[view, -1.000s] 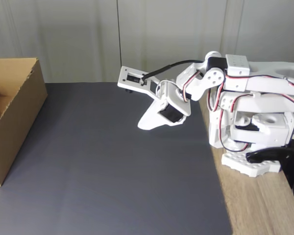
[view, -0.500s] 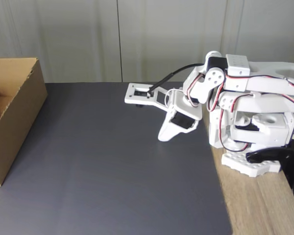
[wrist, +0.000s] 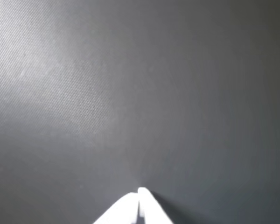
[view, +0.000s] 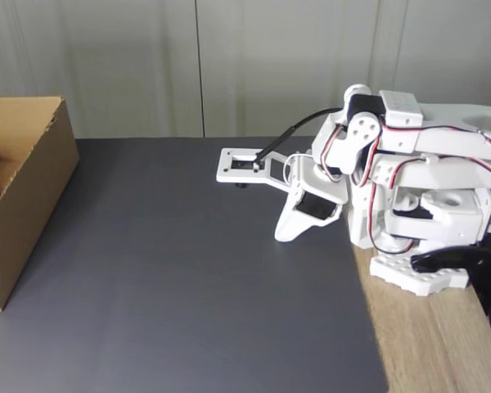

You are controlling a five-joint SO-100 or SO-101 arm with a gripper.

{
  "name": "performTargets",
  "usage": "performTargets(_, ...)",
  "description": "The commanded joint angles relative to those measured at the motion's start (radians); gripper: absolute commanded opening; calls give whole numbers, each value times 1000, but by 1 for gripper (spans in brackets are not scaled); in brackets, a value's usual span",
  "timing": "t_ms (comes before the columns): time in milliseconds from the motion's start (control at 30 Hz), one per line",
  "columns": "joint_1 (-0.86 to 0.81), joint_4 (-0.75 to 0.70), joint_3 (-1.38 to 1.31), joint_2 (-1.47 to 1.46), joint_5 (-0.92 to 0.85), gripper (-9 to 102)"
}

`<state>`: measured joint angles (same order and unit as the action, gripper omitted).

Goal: Grasp a ball and put it in the box.

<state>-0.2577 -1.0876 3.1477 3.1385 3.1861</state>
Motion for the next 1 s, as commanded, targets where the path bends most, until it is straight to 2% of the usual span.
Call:
performTargets(0,-12,-18,0,-8,-8,0)
performTargets(967,-26,-18,0,-8,-8,0)
